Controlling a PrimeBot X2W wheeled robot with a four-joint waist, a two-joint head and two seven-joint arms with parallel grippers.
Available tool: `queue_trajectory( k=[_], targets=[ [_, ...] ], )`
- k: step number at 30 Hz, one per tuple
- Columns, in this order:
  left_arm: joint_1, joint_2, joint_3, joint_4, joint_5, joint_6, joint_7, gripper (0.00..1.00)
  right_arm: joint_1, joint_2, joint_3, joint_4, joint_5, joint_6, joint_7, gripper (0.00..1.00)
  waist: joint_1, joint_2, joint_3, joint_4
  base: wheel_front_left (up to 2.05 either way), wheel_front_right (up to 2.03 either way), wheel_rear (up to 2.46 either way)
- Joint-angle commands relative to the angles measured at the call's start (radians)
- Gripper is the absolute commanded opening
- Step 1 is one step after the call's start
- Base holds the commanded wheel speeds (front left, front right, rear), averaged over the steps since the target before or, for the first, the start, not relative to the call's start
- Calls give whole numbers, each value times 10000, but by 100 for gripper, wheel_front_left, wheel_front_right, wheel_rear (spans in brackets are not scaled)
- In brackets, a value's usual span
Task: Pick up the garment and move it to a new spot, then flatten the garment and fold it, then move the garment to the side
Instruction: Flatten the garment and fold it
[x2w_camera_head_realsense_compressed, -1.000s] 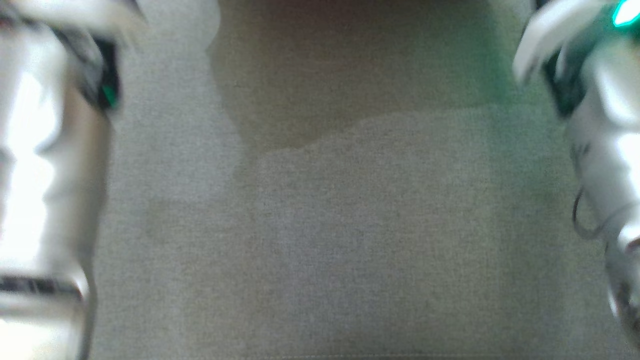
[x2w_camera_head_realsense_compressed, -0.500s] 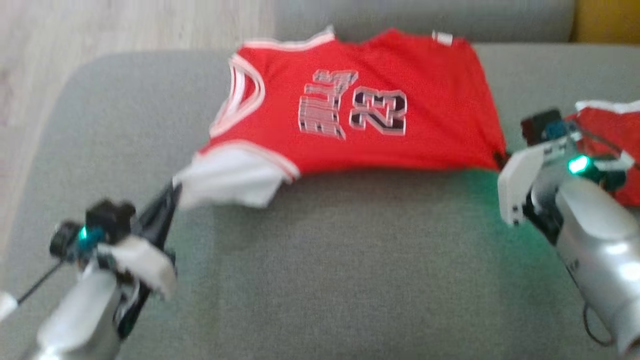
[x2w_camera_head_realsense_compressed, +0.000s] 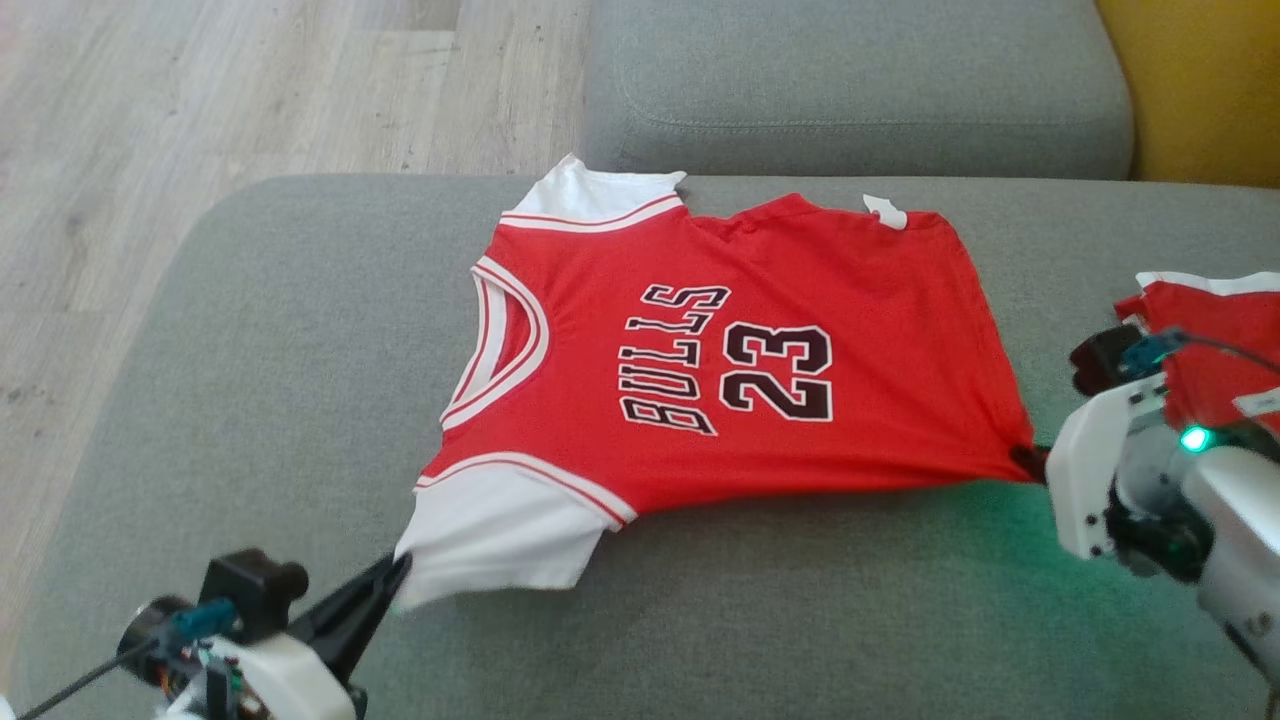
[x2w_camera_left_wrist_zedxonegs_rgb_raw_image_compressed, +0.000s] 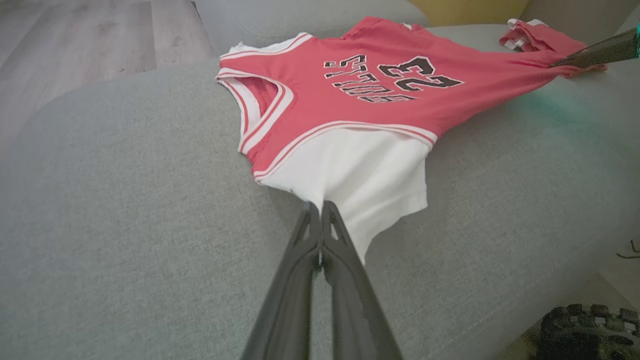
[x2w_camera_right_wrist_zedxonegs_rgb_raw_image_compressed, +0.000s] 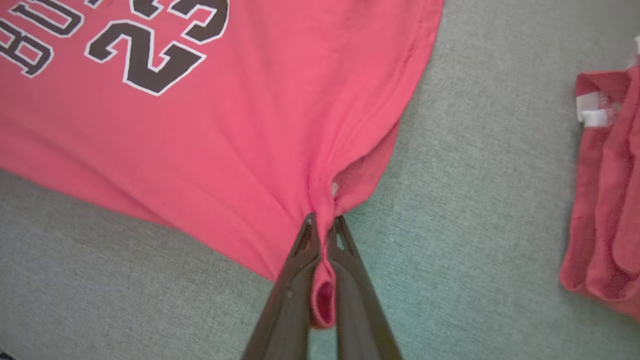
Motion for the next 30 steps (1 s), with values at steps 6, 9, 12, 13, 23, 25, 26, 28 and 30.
queue_trajectory(
  k=[6, 9, 12, 13, 23, 25, 26, 28, 30],
  targets=[
    [-1231, 354, 830, -749, 114, 422, 61, 0, -420, -448, -160, -500, 517, -9, -84, 0, 2, -1, 275, -98, 0, 0, 0],
    [-1836, 227, 926, -480, 103, 336, 159, 0, -708, -338, -171, -553, 589, -9, -29, 0, 2, -1, 572, -232, 0, 0, 0],
    [-2553, 40, 977, 34, 3, 140, 371, 0, -1078, -206, -258, -490, 665, -9, 19, 0, 2, -1, 907, -362, 0, 0, 0],
    [-2815, -11, 990, 260, -38, 60, 468, 0, -1218, -151, -298, -435, 685, -9, 42, 0, 2, -1, 1029, -407, 0, 0, 0],
    [-5305, -380, 621, 2453, 6, -600, 1324, 0, -2520, 458, -555, 340, 726, -9, 293, 0, 2, -1, 2099, -747, 0, 0, 0],
    [-5783, -423, 399, 2882, 195, -681, 1360, 0, -2766, 584, -519, 471, 678, -9, 297, 0, 2, -1, 2294, -827, 0, 0, 0],
    [-6005, -471, 301, 3101, 253, -712, 1343, 0, -2876, 654, -506, 534, 672, -9, 307, 0, 2, -1, 2389, -859, 0, 0, 0],
    [-6426, -587, 101, 3533, 363, -755, 1271, 0, -3070, 777, -454, 640, 653, -9, 337, 0, 2, -1, 2562, -913, 0, 0, 0],
    [-6848, -686, -177, 3924, 596, -782, 1133, 0, -3226, 865, -377, 717, 642, -9, 381, 0, 2, -1, 2714, -946, 0, 0, 0]
  ],
)
